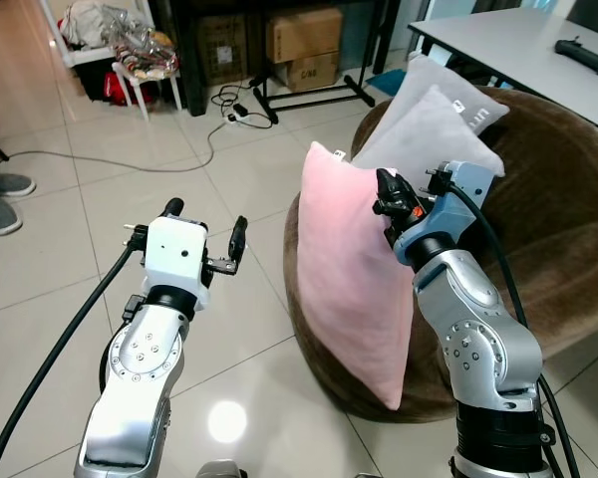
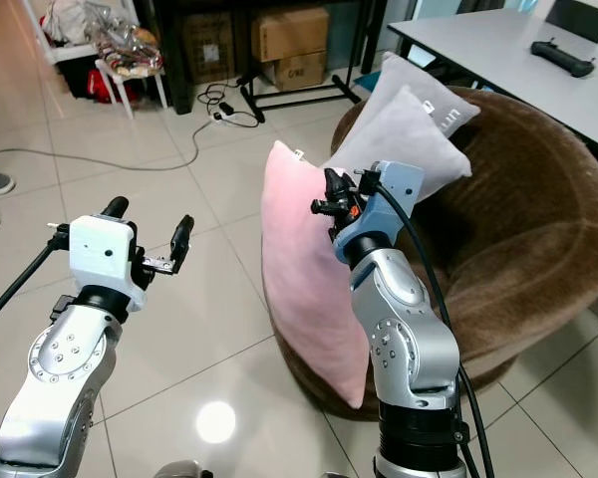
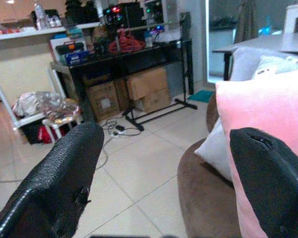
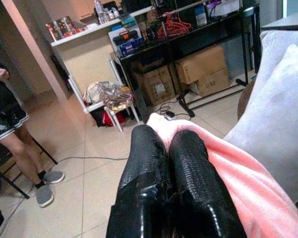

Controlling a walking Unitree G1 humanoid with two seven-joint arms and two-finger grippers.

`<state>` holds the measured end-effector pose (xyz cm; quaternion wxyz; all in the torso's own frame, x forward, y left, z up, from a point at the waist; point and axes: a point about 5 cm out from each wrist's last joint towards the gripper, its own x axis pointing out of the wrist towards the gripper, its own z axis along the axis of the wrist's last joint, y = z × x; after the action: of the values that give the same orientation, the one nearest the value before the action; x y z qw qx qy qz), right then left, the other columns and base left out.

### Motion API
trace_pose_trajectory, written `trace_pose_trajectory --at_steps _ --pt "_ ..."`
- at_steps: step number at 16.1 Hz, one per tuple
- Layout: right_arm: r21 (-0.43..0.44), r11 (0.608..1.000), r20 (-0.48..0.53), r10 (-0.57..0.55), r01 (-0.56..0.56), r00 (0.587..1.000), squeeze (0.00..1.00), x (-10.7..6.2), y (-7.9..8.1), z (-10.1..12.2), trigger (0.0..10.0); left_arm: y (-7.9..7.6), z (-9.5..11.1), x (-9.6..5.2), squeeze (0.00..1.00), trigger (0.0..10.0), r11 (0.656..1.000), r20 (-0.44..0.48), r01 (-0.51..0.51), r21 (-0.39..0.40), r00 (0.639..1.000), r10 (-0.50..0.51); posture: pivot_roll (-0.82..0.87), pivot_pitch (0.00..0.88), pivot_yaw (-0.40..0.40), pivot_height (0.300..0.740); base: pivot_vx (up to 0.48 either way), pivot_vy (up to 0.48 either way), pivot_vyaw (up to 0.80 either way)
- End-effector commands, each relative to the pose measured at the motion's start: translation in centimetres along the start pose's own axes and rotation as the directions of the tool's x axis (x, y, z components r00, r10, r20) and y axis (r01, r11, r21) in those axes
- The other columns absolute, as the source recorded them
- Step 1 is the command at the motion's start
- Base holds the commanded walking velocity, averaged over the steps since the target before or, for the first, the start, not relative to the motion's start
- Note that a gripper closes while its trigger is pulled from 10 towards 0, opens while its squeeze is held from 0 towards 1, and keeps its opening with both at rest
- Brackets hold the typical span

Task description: Move the pillow to the sofa from floor

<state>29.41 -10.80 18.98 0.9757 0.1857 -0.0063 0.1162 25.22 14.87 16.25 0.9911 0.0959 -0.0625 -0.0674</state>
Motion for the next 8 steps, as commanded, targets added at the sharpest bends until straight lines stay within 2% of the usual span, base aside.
trace_pose_trajectory --at_steps 1,8 --pt "-0.009 0.999 0.059 0.031 -0.03 0.998 0.0 -0.2 0.59 1.05 10.0 0.0 0.0 0.0 0.32 10.0 1.0 0.004 0.005 -0.008 1.0 -0.005 0.06 0.0 -0.039 0.74 0.247 0.0 0.0" --pt "-0.014 0.998 0.057 0.06 -0.059 0.997 0.0 -0.18 1.08 1.0 10.0 0.06 0.09 -0.02 0.32 10.0 1.0 0.014 0.01 -0.022 1.0 -0.01 0.06 0.0 -0.039 0.74 0.329 0.0 0.0"
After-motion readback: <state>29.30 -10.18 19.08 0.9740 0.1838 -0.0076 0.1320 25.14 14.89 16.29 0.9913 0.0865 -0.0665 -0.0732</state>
